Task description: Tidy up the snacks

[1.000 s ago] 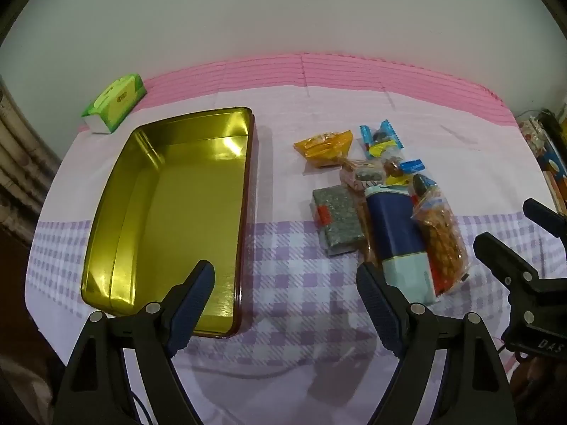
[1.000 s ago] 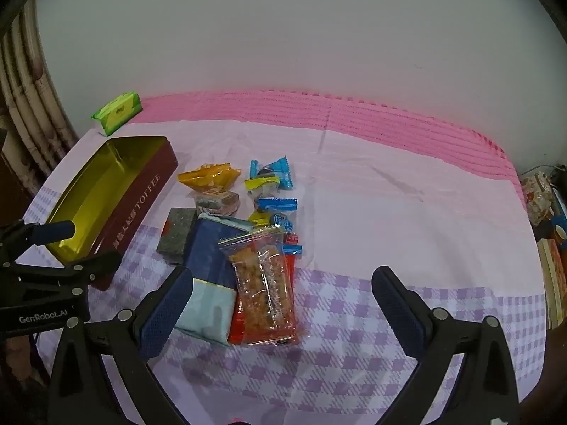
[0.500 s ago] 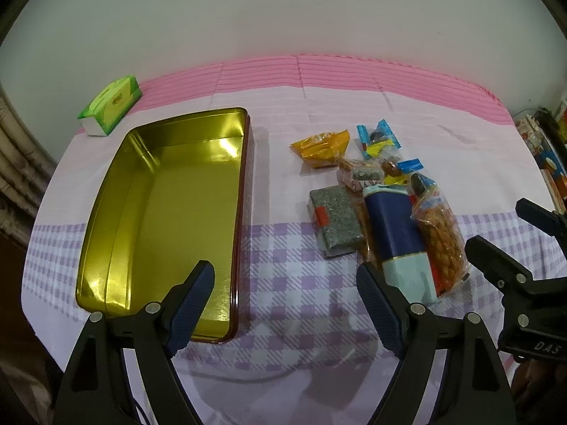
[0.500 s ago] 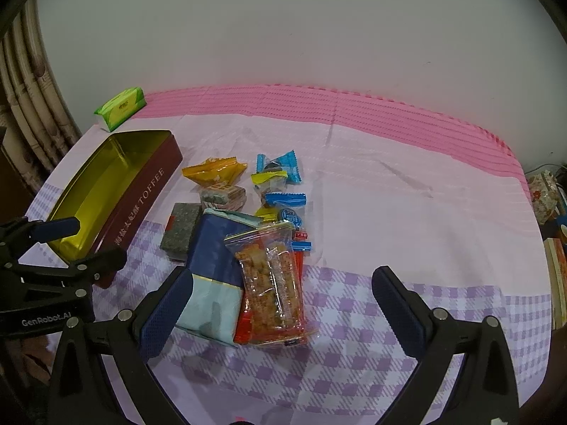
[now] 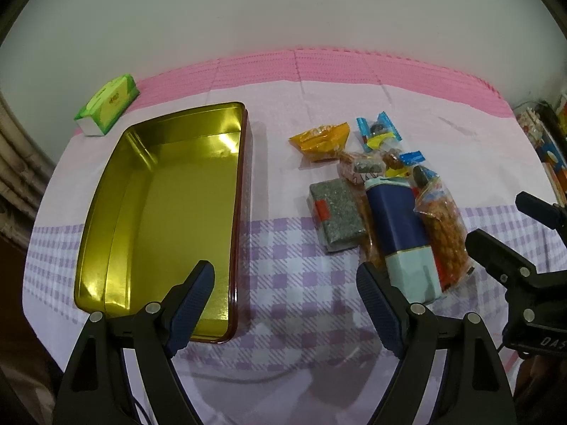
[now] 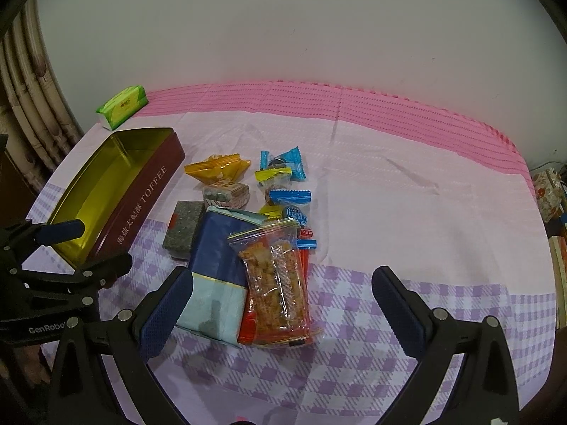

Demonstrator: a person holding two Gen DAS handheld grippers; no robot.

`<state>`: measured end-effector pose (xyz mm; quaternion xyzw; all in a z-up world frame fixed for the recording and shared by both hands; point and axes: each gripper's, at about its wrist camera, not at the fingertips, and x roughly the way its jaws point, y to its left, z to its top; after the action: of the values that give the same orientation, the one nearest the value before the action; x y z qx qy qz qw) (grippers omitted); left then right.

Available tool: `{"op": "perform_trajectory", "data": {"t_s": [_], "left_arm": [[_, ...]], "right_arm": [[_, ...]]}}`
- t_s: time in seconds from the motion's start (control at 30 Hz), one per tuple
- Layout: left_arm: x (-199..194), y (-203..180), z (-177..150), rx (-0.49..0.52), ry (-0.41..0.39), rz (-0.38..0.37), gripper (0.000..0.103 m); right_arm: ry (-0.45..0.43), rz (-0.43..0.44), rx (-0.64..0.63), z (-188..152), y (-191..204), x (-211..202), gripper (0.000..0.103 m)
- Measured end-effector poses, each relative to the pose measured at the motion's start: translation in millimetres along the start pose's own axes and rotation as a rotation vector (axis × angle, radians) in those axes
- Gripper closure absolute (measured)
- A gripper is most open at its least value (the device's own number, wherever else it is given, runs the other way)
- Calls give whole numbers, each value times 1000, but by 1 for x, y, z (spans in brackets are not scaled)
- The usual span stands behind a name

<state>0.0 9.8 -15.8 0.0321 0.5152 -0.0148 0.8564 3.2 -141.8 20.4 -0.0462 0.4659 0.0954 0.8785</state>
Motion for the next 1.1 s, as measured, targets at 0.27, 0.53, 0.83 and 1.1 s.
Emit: {"op": "perform_trajectory", "data": {"t_s": [0.27, 0.53, 0.83, 1.1], "left_arm": [[3, -1, -1, 7, 16, 17, 21], [5, 1, -2, 1, 27, 21, 21], [2, 4, -4, -5, 23, 23, 21], [-2, 8, -5, -17, 18, 34, 21]], "right_arm": [[8, 5, 6, 0, -2, 3, 2], [11, 10, 9, -1, -2, 4, 2], [11, 11, 9, -1, 0, 5, 2], [12, 13, 10, -1, 3, 2, 2]]}}
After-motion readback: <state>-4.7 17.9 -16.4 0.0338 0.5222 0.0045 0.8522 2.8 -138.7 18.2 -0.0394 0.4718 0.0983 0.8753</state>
